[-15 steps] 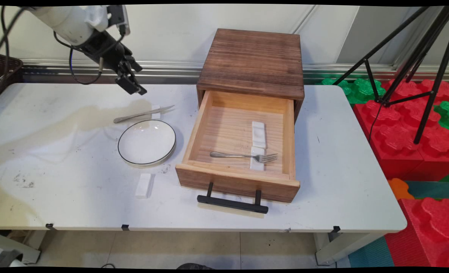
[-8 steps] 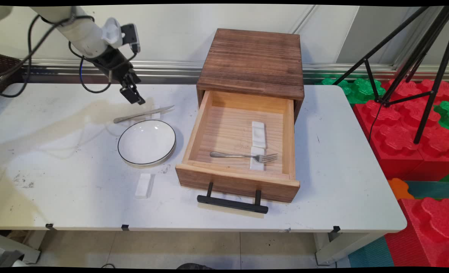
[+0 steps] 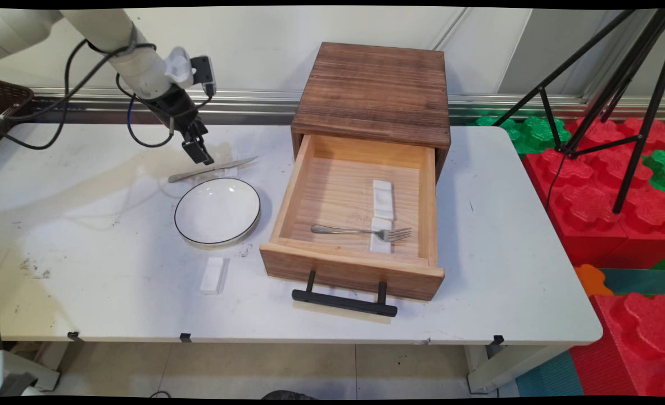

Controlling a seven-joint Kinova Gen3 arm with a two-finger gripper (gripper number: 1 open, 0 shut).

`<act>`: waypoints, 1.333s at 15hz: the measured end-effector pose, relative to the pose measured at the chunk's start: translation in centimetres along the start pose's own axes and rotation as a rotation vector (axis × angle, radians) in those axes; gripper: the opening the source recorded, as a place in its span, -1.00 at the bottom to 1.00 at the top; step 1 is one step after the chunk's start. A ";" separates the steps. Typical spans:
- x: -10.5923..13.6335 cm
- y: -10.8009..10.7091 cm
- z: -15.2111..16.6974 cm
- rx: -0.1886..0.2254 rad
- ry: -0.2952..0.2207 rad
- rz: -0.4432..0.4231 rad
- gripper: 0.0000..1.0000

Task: Pick up the knife from the left of the white plate

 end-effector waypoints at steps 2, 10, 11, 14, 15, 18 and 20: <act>-0.1 -0.2 1.1 -0.009 -0.011 0.002 1.00; -0.3 -0.6 3.8 -0.035 -0.030 0.025 1.00; -0.3 -0.6 4.1 -0.038 -0.030 0.029 1.00; -0.3 -0.6 4.5 -0.045 -0.029 0.035 1.00; -0.2 -0.6 4.7 -0.046 -0.029 0.036 1.00; -0.3 -0.6 5.0 -0.049 -0.027 0.039 -1.00; -0.4 -0.7 5.2 -0.052 -0.024 0.044 -1.00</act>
